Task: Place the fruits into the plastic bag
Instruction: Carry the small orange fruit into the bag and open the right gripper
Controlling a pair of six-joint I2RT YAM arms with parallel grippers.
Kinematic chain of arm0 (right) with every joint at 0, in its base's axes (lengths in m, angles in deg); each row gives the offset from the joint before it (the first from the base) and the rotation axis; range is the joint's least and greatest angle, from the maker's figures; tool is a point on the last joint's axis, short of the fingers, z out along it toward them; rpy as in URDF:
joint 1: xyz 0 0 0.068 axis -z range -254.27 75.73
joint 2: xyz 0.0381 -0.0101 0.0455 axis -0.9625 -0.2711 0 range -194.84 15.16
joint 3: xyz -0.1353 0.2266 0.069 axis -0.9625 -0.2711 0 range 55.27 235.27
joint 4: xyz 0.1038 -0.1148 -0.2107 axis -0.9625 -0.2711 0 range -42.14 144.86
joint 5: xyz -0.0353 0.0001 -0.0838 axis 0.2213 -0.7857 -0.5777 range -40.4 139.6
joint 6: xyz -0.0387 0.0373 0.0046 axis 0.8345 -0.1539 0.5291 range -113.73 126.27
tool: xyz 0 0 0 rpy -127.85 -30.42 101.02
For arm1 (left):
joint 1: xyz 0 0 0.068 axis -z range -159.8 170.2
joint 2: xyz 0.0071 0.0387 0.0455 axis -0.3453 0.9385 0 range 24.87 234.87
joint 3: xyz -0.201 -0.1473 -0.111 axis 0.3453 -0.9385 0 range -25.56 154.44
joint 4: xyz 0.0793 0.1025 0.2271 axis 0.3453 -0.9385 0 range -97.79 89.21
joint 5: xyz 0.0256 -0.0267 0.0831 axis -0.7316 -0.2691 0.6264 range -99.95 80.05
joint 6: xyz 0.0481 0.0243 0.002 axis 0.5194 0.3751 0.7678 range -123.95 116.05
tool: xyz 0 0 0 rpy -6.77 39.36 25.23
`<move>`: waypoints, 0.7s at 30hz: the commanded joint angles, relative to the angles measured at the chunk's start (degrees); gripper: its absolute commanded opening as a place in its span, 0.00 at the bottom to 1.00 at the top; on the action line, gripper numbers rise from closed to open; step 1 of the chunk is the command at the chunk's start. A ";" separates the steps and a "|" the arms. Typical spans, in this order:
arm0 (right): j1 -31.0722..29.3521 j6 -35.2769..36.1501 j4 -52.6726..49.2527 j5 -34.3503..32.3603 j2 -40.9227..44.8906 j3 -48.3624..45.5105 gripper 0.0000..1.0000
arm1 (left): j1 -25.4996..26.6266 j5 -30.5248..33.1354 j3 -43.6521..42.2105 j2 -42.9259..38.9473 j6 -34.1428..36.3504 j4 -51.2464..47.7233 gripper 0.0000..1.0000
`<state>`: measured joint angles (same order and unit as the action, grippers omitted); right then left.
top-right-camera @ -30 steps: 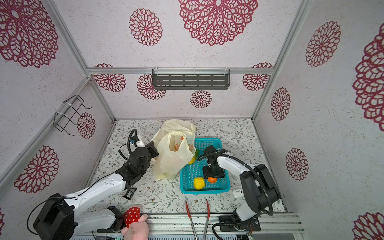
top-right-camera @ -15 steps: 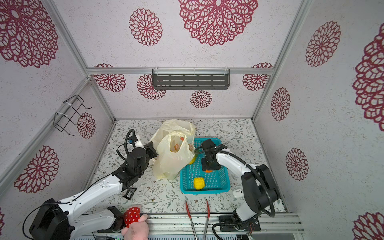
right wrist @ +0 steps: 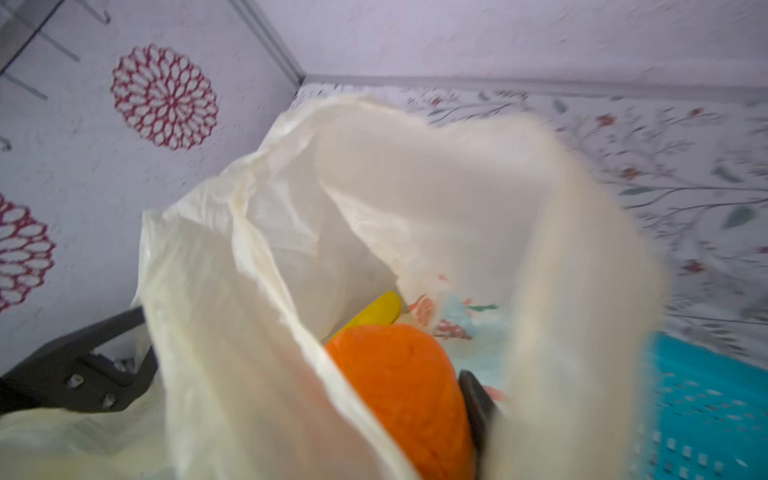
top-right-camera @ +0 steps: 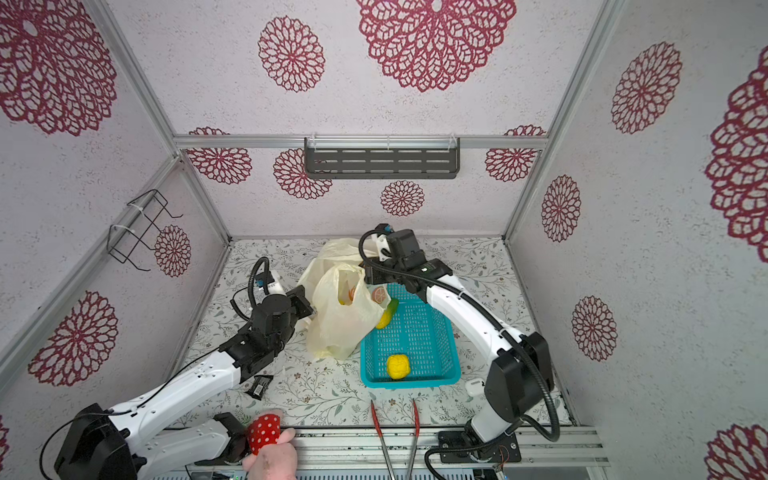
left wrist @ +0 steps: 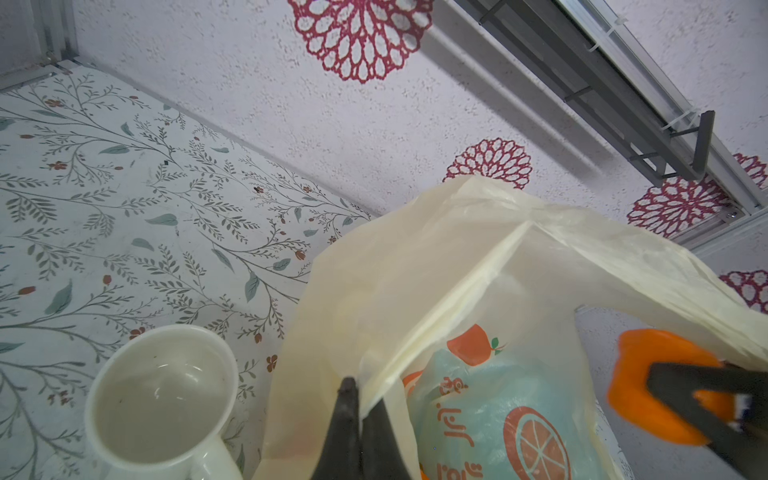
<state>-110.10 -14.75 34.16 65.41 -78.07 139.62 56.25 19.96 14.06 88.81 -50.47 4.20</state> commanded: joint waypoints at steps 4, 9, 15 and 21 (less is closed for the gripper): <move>-4.95 -0.96 5.89 11.38 -2.52 -0.56 0.50 | -0.21 0.33 0.53 -2.07 -0.36 -2.18 0.00; -6.00 -0.58 5.80 8.63 -2.34 -0.86 0.75 | -0.24 1.64 -0.64 -3.37 -1.85 -2.95 0.00; -5.49 1.50 4.88 0.50 1.83 -1.59 0.79 | -0.24 2.73 -0.97 -4.01 -3.71 -4.99 0.00; -3.38 0.87 9.59 -4.56 11.87 -9.34 0.79 | -0.26 5.13 -1.14 -3.75 -2.93 -4.47 0.00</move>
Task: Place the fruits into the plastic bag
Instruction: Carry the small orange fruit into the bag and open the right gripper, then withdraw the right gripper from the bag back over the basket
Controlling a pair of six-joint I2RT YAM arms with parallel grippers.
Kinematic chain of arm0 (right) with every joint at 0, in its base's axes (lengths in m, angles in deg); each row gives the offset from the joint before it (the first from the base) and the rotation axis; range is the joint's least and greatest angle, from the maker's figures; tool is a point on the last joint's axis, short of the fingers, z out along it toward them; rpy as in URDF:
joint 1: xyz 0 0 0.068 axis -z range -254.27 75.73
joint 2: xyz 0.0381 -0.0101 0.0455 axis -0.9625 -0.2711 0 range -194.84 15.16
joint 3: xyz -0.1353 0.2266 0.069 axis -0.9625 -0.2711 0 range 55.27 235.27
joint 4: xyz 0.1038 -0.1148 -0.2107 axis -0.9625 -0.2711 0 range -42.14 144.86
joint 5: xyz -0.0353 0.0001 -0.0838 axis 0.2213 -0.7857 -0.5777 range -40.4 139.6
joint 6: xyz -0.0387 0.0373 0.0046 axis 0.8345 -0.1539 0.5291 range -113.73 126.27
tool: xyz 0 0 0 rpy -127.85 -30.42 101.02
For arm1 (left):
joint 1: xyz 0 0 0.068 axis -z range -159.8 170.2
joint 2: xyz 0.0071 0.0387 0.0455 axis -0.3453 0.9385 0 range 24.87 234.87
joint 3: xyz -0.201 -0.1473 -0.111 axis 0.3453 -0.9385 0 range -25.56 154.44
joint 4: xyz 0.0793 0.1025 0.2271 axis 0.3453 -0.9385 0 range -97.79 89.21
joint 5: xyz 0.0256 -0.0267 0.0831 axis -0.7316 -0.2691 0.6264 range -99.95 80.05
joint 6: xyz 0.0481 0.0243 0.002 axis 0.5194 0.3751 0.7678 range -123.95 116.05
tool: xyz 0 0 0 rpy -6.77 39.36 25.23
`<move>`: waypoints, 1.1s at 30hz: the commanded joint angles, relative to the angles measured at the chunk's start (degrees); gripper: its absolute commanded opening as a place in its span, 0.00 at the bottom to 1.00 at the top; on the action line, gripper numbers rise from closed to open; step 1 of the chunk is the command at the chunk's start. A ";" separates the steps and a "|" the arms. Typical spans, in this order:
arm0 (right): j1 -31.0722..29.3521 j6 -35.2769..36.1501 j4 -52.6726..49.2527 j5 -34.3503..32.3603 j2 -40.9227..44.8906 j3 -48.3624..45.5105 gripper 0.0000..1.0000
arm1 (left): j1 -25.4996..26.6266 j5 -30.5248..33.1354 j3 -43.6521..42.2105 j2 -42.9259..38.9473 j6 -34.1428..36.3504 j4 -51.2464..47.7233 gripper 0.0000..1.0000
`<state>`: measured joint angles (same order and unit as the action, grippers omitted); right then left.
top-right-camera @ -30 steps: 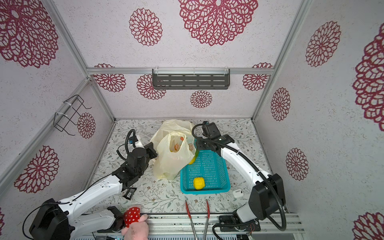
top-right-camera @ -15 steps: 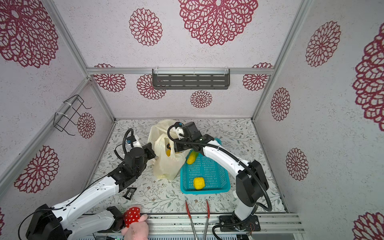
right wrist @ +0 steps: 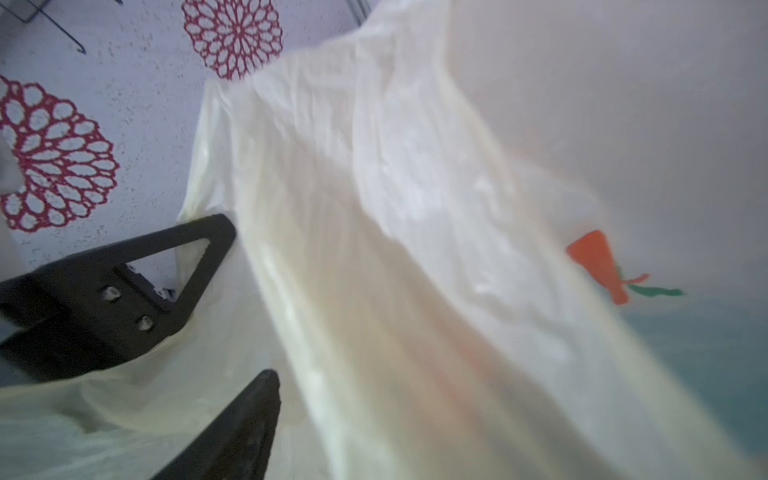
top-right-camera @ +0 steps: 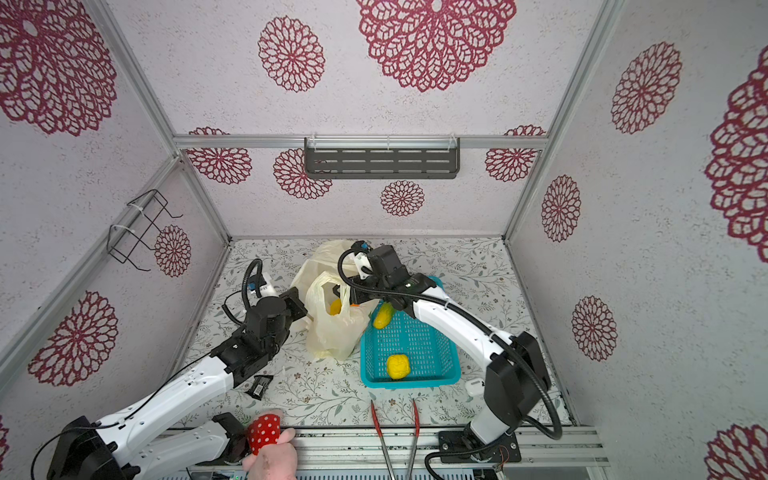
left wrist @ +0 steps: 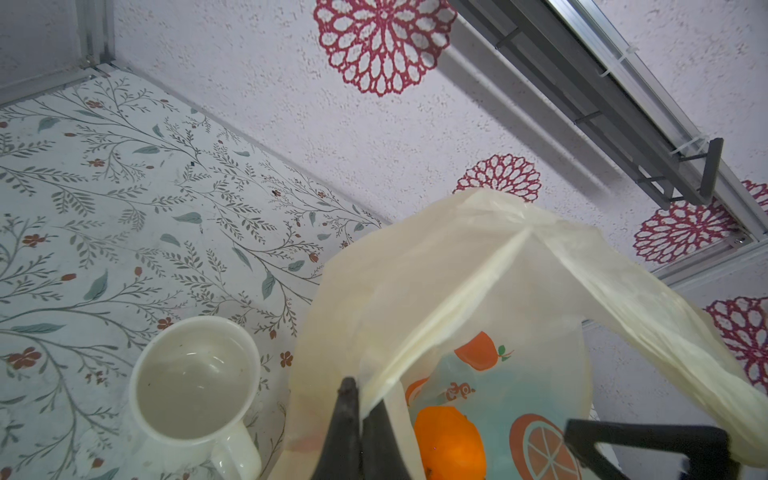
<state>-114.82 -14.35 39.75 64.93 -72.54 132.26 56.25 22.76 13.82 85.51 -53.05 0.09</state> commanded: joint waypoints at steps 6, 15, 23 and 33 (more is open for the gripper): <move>7.41 -4.40 7.73 -5.56 18.86 -13.11 0.79 | -0.28 2.78 -0.80 0.40 -0.37 -0.09 0.00; 9.09 -2.33 -10.43 -3.98 25.06 -23.34 0.79 | -0.35 2.47 -0.97 0.42 0.75 0.78 0.00; 1.51 1.17 -22.43 -1.95 13.23 -27.42 0.80 | -0.45 1.79 -0.62 1.84 0.41 2.00 0.00; 1.18 3.53 -21.40 -2.94 3.83 -28.20 0.68 | -0.46 1.41 -0.53 0.81 0.89 1.06 0.00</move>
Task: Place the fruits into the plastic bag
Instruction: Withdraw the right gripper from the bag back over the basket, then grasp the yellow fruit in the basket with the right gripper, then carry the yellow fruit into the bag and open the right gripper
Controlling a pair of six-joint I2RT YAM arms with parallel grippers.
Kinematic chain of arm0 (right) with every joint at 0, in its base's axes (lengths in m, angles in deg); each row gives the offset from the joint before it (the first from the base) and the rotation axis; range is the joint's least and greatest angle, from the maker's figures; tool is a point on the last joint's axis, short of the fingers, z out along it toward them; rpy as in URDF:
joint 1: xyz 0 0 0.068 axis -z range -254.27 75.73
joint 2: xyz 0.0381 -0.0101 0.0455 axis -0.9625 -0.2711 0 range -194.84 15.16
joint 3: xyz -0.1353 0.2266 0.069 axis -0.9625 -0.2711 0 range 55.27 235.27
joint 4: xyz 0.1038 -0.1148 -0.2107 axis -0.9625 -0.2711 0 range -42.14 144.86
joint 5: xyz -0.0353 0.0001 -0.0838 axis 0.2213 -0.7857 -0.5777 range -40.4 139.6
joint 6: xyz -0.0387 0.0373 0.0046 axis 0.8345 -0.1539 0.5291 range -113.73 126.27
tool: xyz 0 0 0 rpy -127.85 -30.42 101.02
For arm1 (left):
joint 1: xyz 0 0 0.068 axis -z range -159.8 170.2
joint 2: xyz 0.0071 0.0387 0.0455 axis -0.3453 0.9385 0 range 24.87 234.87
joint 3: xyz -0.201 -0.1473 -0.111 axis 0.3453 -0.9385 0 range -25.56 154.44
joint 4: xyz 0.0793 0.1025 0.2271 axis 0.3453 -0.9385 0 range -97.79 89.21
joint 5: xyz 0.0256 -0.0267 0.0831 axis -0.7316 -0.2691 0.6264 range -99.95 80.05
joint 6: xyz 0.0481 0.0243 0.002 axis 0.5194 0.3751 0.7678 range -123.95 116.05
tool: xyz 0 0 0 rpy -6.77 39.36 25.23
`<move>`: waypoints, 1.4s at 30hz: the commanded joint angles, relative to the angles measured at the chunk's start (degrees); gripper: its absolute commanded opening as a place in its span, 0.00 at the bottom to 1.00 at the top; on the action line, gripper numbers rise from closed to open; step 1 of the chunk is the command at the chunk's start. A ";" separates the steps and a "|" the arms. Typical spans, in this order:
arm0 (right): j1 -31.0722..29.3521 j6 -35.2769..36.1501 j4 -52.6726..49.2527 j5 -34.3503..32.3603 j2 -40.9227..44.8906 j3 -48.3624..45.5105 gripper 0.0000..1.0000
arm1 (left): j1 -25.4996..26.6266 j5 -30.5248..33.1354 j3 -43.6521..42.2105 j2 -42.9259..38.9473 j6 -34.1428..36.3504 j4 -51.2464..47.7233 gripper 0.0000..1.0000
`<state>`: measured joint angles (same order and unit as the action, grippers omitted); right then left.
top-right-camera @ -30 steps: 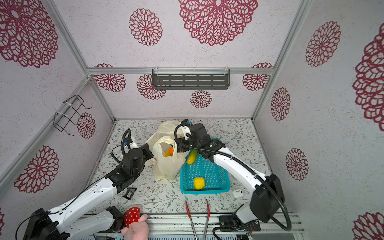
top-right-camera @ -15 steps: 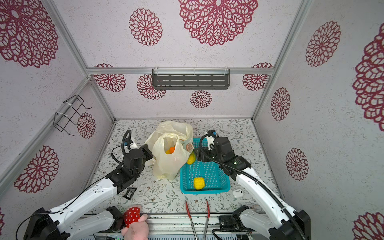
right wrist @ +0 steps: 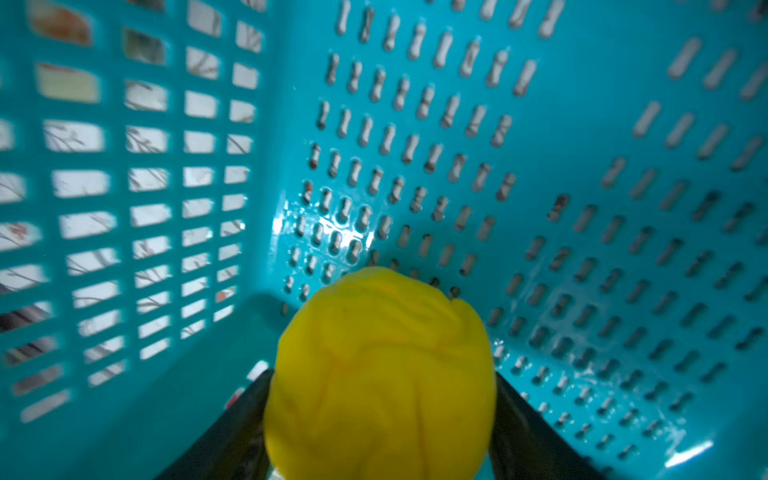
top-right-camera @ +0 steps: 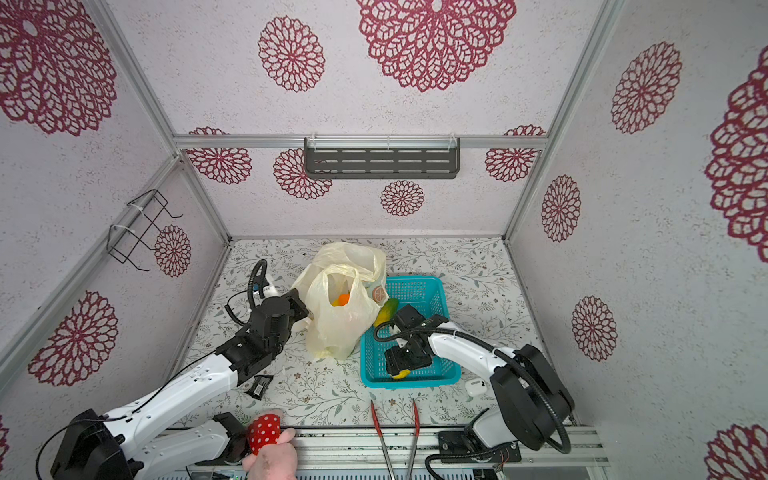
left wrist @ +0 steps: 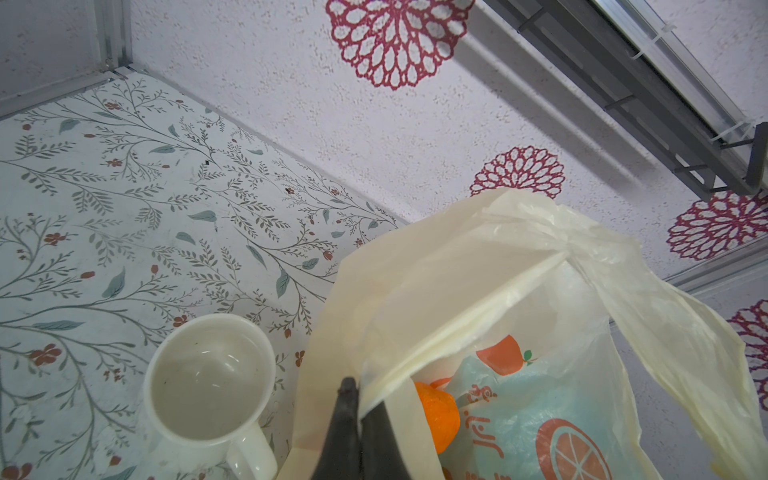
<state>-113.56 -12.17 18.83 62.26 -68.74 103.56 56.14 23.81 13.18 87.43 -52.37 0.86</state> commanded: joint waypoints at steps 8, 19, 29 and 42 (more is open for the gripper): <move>2.29 1.06 0.50 -5.53 5.96 10.15 0.46 | -0.39 -0.20 0.04 -1.66 1.07 0.02 0.00; 6.86 3.43 5.65 -0.94 4.70 27.75 0.46 | -0.26 -2.32 -1.39 -3.54 0.05 0.81 0.00; 0.80 5.70 8.89 8.68 -1.55 31.82 0.46 | -0.15 -3.14 -2.09 -4.07 -0.88 0.98 0.00; -2.46 2.89 7.58 10.91 -10.14 30.99 0.57 | -0.16 -2.73 -1.77 -4.03 -0.96 0.55 0.00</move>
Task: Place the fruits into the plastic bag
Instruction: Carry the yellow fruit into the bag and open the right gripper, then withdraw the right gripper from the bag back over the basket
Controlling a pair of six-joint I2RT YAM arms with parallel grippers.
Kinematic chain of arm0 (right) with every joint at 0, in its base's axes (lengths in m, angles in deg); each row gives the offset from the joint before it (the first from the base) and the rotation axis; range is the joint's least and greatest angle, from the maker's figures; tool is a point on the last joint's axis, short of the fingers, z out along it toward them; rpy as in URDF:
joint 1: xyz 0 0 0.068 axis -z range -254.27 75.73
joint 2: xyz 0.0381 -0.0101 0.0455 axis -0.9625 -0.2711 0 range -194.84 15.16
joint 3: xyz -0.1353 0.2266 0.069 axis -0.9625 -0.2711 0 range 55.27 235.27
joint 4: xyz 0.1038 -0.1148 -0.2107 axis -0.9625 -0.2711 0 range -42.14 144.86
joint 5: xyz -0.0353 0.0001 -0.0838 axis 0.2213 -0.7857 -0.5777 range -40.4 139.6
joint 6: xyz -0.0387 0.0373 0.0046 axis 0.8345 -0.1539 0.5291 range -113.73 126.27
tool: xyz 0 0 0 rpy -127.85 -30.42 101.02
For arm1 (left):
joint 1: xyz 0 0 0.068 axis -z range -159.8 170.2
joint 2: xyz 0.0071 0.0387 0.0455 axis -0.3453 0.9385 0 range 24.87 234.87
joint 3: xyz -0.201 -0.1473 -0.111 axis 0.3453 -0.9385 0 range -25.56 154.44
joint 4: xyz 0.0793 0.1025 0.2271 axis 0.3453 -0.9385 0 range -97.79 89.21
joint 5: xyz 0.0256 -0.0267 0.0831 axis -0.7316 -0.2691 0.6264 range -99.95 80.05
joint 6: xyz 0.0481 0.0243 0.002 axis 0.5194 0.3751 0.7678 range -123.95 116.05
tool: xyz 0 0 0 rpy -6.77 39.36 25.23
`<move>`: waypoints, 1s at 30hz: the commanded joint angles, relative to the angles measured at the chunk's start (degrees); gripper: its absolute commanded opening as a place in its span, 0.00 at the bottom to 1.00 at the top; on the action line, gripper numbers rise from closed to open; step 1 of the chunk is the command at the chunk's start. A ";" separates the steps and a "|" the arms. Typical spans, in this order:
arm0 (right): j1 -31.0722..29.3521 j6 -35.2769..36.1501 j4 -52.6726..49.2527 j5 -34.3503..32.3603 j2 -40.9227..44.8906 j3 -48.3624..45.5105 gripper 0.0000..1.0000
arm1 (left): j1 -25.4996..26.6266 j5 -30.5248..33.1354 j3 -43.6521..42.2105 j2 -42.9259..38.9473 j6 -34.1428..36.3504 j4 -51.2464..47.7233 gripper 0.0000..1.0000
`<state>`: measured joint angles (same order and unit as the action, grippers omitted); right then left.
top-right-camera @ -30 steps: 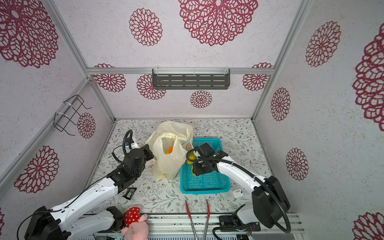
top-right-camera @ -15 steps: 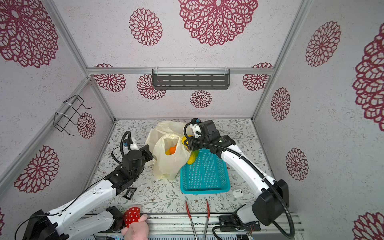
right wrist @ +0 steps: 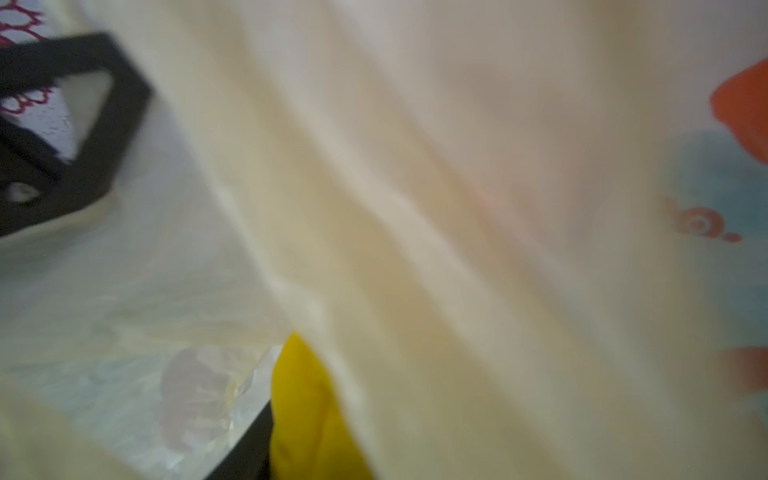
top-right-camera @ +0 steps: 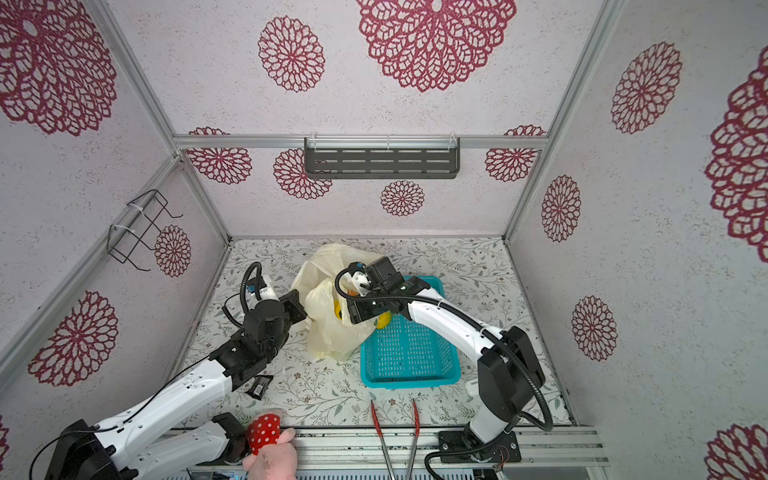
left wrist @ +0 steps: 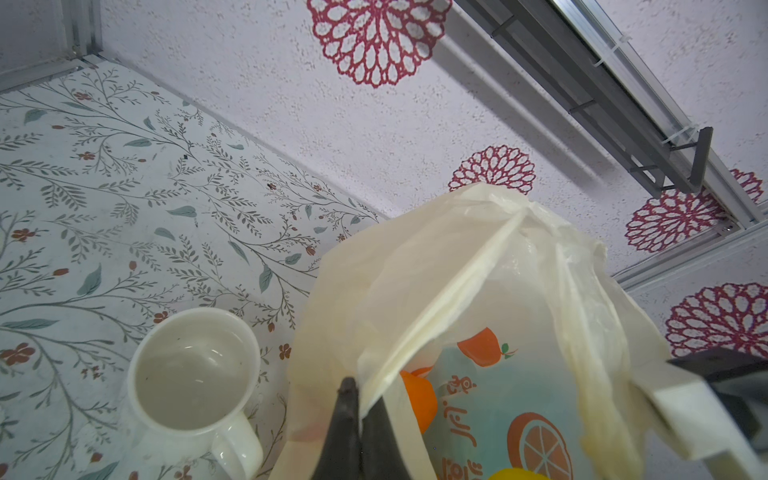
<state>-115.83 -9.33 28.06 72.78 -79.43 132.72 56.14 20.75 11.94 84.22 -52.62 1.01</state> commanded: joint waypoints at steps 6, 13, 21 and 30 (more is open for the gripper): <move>-0.23 -0.19 -1.83 -1.26 0.87 1.35 0.72 | -0.15 0.96 -0.76 -1.26 -0.89 -0.04 0.00; -0.10 0.59 -0.16 -5.33 4.53 1.29 0.77 | -0.13 1.99 -0.76 -1.09 -1.07 -0.51 0.00; 2.83 0.34 4.27 -12.46 12.48 0.25 0.79 | -0.17 3.82 -0.84 -0.91 -1.57 -1.76 0.00; 14.10 -11.52 14.32 -16.86 21.99 -11.47 0.80 | -0.15 4.56 -1.11 -0.96 -2.28 -2.11 0.00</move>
<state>-104.22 -14.84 38.72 59.47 -58.60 123.82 56.14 24.05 11.85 83.65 -53.77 -0.32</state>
